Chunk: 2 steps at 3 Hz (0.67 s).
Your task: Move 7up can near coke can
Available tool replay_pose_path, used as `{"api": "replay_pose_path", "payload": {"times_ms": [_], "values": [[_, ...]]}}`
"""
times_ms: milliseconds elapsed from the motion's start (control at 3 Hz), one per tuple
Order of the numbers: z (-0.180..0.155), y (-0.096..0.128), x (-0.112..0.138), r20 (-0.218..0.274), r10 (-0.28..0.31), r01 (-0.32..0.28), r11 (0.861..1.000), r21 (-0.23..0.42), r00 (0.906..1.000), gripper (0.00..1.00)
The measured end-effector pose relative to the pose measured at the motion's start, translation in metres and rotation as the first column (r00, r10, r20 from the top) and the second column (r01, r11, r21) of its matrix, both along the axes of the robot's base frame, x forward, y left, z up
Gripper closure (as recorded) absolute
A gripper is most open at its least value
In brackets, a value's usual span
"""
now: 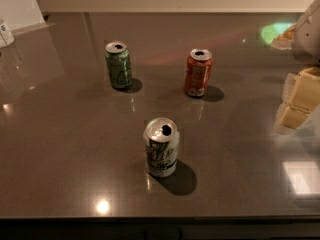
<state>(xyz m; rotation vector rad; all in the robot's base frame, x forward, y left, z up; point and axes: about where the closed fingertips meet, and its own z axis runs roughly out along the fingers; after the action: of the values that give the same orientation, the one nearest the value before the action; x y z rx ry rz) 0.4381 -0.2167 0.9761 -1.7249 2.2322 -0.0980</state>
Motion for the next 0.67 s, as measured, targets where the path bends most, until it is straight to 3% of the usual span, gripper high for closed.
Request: {"api": "replay_pose_path", "payload": {"times_ms": [333,667], "values": [[0.002,0.002,0.0,0.009,0.001,-0.001,1.0,0.005,1.0,0.0],[-0.005,0.029,-0.008,0.018,0.045,-0.046,0.997,0.07,0.9988,0.0]]}}
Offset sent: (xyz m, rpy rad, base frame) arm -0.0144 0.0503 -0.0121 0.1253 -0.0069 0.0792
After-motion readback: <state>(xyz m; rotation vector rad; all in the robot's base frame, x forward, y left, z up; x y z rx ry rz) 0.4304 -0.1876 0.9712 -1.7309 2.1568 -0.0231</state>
